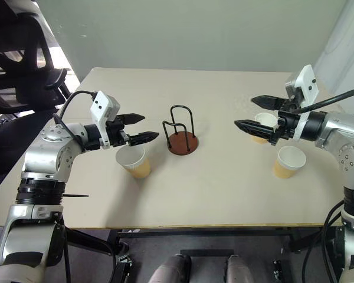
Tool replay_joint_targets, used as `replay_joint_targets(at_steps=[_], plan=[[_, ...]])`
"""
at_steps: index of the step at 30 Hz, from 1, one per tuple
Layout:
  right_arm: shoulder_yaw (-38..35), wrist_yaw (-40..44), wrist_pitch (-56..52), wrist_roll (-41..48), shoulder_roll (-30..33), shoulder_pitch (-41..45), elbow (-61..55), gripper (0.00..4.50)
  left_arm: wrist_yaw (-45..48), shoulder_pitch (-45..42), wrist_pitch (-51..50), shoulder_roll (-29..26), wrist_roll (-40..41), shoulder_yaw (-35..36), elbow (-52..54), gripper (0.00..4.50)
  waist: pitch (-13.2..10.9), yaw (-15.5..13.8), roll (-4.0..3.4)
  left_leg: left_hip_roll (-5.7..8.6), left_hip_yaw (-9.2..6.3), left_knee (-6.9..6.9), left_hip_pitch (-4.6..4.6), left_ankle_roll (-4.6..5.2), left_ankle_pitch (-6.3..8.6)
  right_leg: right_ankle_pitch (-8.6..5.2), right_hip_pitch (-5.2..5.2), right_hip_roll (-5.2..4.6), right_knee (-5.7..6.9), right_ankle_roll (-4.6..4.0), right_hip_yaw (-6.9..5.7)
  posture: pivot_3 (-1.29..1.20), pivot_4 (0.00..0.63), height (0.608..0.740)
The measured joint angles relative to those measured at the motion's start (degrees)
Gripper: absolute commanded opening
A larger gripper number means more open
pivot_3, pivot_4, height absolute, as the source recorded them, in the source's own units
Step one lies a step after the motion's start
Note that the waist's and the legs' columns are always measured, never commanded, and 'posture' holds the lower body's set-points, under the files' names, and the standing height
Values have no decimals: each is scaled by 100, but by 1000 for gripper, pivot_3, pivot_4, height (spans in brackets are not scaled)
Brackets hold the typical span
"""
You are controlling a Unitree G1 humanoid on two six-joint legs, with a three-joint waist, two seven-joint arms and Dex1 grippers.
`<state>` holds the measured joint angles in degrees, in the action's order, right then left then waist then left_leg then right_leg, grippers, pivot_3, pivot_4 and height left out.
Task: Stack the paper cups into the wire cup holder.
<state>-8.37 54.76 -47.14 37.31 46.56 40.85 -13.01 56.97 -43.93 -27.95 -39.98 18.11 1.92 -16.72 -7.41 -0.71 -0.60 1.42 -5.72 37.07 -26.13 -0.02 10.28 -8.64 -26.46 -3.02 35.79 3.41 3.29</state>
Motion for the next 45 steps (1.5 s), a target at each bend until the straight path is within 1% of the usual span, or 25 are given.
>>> replay_joint_targets(at_steps=[12,23,33,45], plan=[[196,94,-23,61,89,-66,-120,4475,-1,-20,31,2,-160,-19,-130,4500,0,-2,1,0,0,0,0,2,-1,-1,0,-1,1,0,0,0,150,740],[199,27,-29,70,92,-233,-192,4475,-108,-491,275,469,-273,-143,-754,4500,0,-9,1,1,0,2,0,6,-4,0,2,-2,3,1,0,0,150,740],[197,-30,-115,97,148,-336,-326,4475,-43,-679,437,550,-457,-269,-1237,4500,0,-8,2,1,1,2,0,7,-4,-3,2,-1,2,8,0,0,150,740],[196,-71,-132,123,201,-344,-338,4475,-13,-746,552,805,-489,-285,-1359,4500,0,-13,2,2,1,5,1,10,-6,-3,6,-1,2,13,0,0,150,740]])
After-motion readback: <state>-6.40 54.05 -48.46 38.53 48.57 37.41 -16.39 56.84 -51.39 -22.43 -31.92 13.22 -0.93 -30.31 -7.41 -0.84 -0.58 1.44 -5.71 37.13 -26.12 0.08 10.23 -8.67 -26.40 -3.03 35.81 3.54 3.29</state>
